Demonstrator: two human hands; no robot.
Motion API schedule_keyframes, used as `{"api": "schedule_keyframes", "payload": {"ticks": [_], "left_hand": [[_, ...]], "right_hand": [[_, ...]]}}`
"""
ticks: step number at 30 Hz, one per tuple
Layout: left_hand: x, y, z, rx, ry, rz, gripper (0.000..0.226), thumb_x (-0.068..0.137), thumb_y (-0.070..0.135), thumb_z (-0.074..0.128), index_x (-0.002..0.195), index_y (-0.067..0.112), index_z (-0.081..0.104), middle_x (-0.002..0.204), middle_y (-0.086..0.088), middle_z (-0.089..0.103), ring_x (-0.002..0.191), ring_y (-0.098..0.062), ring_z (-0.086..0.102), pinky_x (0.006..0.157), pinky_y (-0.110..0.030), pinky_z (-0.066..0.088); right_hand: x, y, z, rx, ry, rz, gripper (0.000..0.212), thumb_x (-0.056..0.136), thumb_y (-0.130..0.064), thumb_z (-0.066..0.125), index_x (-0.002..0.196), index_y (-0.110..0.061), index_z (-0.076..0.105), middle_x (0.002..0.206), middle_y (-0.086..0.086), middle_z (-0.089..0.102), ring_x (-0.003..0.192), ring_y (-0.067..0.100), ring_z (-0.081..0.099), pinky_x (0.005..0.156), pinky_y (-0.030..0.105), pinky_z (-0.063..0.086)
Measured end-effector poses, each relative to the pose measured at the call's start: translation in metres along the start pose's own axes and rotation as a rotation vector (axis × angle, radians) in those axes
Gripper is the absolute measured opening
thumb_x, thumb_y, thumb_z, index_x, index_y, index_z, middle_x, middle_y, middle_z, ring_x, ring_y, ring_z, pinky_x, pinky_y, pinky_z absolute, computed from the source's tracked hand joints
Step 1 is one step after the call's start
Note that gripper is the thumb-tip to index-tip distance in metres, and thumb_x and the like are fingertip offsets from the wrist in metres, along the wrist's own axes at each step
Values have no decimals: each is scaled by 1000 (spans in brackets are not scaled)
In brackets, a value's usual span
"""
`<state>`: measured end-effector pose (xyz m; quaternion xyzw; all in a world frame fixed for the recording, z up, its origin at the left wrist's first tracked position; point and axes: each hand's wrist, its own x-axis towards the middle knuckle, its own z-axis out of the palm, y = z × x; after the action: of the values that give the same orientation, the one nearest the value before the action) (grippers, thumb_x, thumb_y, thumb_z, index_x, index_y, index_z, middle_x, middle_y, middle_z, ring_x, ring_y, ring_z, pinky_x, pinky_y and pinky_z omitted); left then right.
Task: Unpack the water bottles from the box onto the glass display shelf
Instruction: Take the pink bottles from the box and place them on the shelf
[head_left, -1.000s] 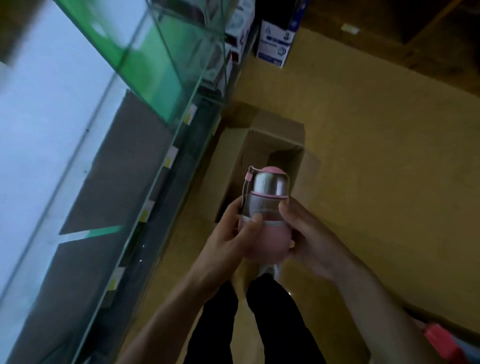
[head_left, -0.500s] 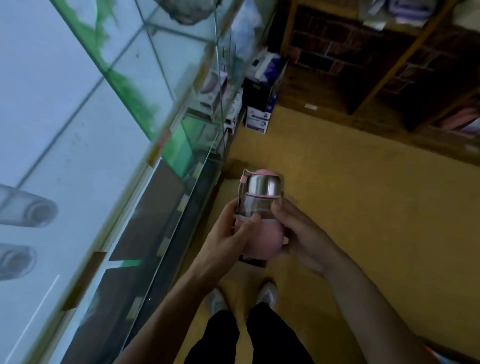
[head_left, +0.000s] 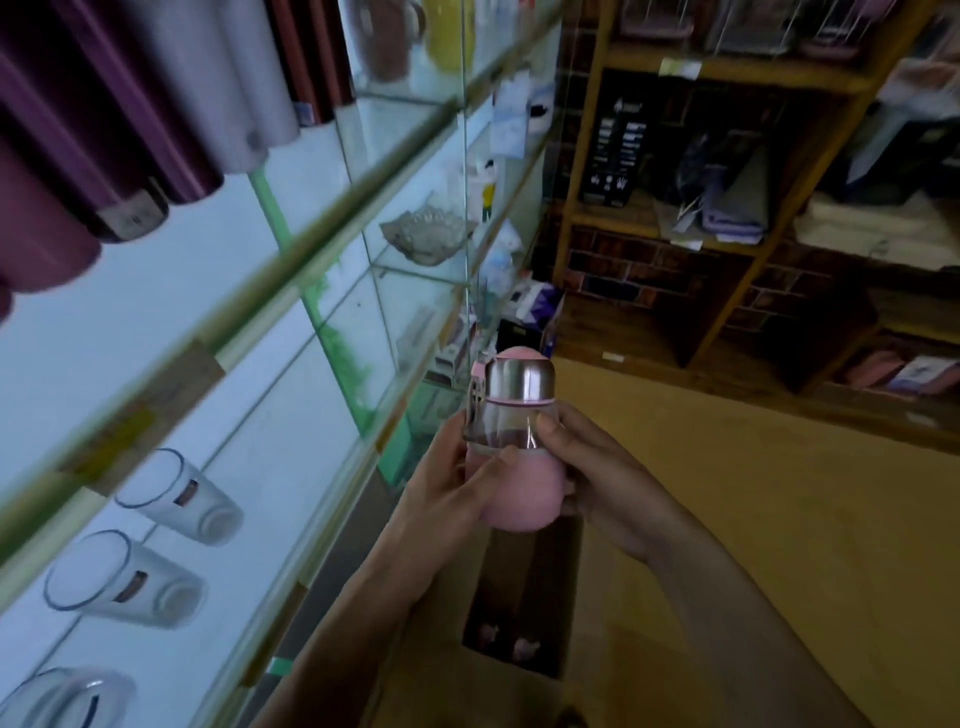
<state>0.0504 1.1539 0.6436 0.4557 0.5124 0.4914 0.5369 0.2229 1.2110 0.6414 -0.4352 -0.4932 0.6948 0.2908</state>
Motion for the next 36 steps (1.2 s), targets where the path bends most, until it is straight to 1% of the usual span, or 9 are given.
{"api": "schedule_keyframes", "payload": {"ticks": [3,8,13,18,21,24,29,32,36], "left_hand": [[-1,23,-7,27,27,74,47,90,33,68,135,30,55,128,8,69,115,-12,67,97,-51,56],[-3,55,-19,61,45,176,51,87,36,67,136,32,54,126,9,70,113,-10,68,91,-45,58],[0,83,-28,90,58,223,56,87,42,70,139,32,53,132,1,67,120,-24,65,92,-61,56],[4,106,-34,119,107,275,66,79,54,72,139,35,52,132,2,66,121,-24,64,94,-60,55],[6,116,-37,141,160,316,67,76,57,71,138,39,53,130,4,67,119,-21,65,95,-58,55],[8,129,-37,177,215,356,60,85,46,69,141,37,51,129,3,68,117,-21,66,95,-58,55],[11,152,-40,161,284,385,54,90,43,69,140,34,53,131,0,66,120,-29,64,94,-60,55],[9,161,-41,154,345,405,53,88,41,69,139,36,53,130,1,67,120,-30,63,94,-58,56],[1,168,-42,166,427,446,52,86,41,69,135,40,54,124,3,70,113,-23,67,92,-51,59]], "right_hand": [[-2,-26,12,-8,-17,-72,44,95,-48,57,138,-35,60,132,-4,70,118,19,69,96,55,58],[-2,-59,26,-33,-55,-193,43,99,-50,60,139,-37,60,138,-3,67,126,22,64,103,63,52],[6,-83,31,-26,-92,-257,63,88,-60,70,145,-37,55,144,-2,62,129,24,62,103,65,51],[19,-106,32,-41,-123,-297,82,77,-69,77,149,-42,49,151,-2,55,132,26,60,99,61,55],[25,-122,34,-89,-191,-340,64,88,-62,70,146,-41,52,145,-1,61,129,27,62,99,66,53],[27,-143,39,-139,-253,-390,43,99,-51,58,140,-39,57,138,0,66,126,30,64,100,68,51],[35,-177,49,-179,-343,-438,40,99,-50,53,137,-40,59,132,-6,70,119,22,68,83,45,59],[40,-189,55,-195,-393,-462,37,100,-48,52,135,-41,61,130,-6,71,120,20,68,98,55,57],[48,-201,65,-213,-465,-481,38,97,-51,55,133,-39,63,129,-2,71,120,22,68,100,62,54]]}}
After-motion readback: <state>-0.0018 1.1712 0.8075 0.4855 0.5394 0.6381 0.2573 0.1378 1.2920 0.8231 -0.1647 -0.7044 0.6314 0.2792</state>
